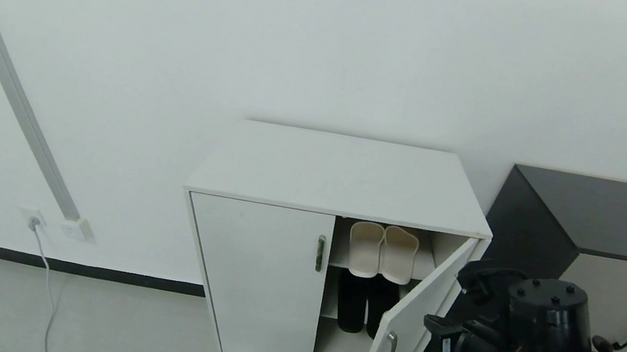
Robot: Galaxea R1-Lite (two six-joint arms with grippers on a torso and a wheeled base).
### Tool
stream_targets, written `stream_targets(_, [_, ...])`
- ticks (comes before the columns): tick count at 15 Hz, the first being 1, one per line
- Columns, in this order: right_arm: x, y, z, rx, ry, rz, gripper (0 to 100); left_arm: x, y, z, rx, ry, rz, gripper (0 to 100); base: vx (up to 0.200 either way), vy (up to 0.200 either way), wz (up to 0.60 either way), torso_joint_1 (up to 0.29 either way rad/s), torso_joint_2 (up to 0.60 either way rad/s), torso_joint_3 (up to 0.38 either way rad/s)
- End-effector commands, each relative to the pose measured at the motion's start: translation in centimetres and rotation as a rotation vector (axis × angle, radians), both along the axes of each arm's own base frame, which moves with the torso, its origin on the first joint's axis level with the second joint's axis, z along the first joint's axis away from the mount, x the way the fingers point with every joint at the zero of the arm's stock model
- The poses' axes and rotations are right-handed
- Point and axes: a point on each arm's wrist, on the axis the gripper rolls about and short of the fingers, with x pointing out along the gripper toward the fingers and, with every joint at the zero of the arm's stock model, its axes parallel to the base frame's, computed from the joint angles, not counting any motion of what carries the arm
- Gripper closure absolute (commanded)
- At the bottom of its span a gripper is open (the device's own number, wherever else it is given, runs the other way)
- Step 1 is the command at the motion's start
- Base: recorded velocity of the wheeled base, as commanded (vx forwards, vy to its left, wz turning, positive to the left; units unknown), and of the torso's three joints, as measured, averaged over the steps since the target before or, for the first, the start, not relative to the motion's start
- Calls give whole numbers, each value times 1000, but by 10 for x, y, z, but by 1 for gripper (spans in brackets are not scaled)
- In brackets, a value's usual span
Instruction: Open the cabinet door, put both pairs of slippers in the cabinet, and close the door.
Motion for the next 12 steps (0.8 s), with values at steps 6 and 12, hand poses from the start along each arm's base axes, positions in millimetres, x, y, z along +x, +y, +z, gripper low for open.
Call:
stream_targets(6, [41,32,-23,-5,22,6,100,0,0,0,-2,1,0,100,0,0,0,0,0,0])
stream_targets(12, [69,50,-37,-2,20,-5,100,0,0,0,-2,1,0,100,0,0,0,0,0,0])
